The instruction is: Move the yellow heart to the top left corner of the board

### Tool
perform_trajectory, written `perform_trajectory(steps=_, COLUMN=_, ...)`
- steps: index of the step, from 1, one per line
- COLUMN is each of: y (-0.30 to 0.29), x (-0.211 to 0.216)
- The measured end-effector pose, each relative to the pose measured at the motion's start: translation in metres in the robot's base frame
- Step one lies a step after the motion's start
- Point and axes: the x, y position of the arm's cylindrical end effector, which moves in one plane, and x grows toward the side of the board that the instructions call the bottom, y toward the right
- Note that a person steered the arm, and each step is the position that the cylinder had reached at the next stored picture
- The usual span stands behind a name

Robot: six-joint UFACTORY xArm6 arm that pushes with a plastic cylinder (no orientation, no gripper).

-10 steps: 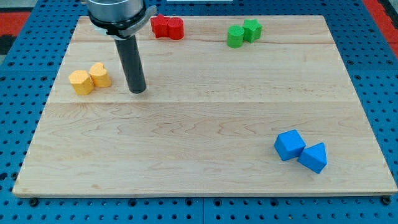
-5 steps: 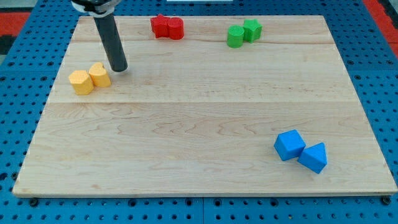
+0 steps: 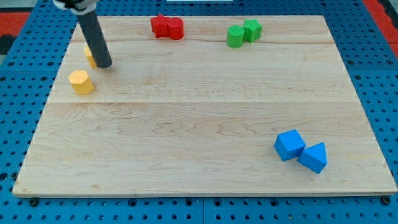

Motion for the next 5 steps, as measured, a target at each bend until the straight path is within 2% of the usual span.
perform_trajectory(steps=1, y=0.004, x=-0.03)
perform_trajectory(steps=2, y=0.039, x=0.024)
perform_trajectory(steps=3, y=0.022, x=0.028)
perform_trajectory(steps=5, y=-0.02, x=-0.002)
